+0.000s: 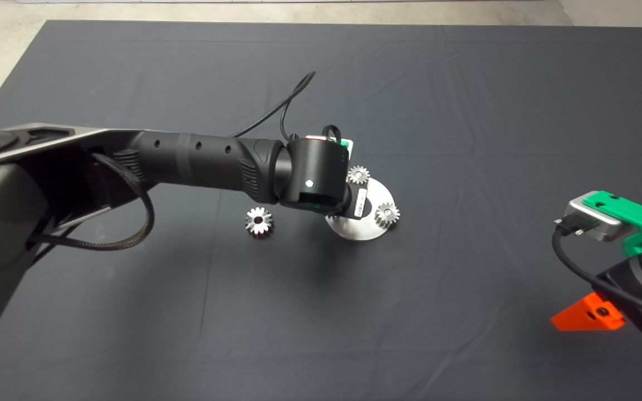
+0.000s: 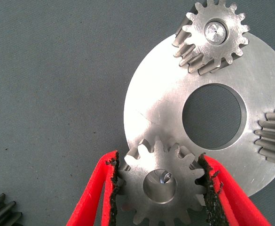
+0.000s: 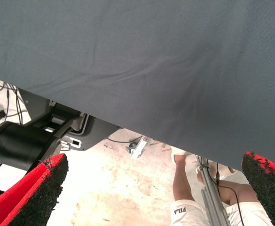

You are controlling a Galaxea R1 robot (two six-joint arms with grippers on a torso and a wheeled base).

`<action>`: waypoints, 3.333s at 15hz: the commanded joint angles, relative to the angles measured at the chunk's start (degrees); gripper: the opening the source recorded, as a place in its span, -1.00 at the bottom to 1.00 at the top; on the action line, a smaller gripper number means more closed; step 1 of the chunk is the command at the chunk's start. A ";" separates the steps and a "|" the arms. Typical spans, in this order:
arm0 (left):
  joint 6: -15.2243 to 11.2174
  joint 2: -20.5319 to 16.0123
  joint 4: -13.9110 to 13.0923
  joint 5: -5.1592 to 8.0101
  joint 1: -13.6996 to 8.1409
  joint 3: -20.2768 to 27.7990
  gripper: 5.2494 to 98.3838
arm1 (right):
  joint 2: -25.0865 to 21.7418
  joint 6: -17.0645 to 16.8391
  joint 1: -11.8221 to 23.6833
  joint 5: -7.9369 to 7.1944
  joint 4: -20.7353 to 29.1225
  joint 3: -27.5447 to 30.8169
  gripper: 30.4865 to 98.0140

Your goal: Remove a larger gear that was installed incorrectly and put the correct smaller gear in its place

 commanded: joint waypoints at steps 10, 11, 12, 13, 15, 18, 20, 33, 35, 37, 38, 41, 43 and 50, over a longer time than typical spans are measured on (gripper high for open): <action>0.42 0.56 1.33 2.43 -0.13 0.13 -0.35 | -0.15 0.02 1.14 -6.63 1.92 0.21 0.99; 0.42 0.56 1.33 2.43 -0.13 0.15 -0.35 | -0.15 0.02 1.14 -6.63 1.92 0.21 0.99; 0.41 0.56 1.33 2.43 -0.13 0.39 -0.35 | -0.15 0.02 1.14 -6.63 1.92 0.21 0.99; 0.33 0.56 1.33 2.43 -0.13 0.62 -0.35 | -0.15 0.02 1.14 -6.63 1.92 0.21 0.99; 0.33 0.56 1.33 2.43 -0.13 1.10 -0.35 | -0.15 0.02 1.14 -6.63 1.92 0.21 0.99; 0.33 0.47 1.33 2.43 -0.04 1.45 -0.35 | -0.15 0.01 1.14 -6.63 1.92 0.21 0.99; 0.33 0.56 1.33 2.43 -0.04 1.45 -0.35 | -0.15 0.02 1.14 -6.63 1.92 0.21 0.99; 0.24 0.65 1.33 2.43 0.58 1.61 -0.35 | -0.15 0.02 1.14 -6.63 1.92 0.21 0.99; 0.28 1.00 1.33 2.43 0.66 1.37 -0.35 | -0.15 0.02 1.14 -6.63 1.92 0.21 0.99; 0.33 1.07 1.33 2.43 0.84 1.21 -0.35 | -0.15 0.02 1.14 -6.63 1.92 0.21 0.99; 0.33 1.00 1.33 2.43 1.06 0.61 -0.35 | -0.24 0.02 1.14 -6.63 1.92 0.21 0.99; 0.42 0.96 1.46 2.43 1.63 0.31 -0.35 | -0.24 0.02 1.14 -6.63 2.01 0.21 0.99; 0.42 1.00 1.94 2.43 1.72 0.31 -0.35 | -0.24 0.02 1.14 -6.65 2.01 0.21 0.99; 0.42 0.82 2.12 2.52 1.89 0.66 -0.35 | -0.24 0.02 1.14 -6.72 2.01 0.21 0.99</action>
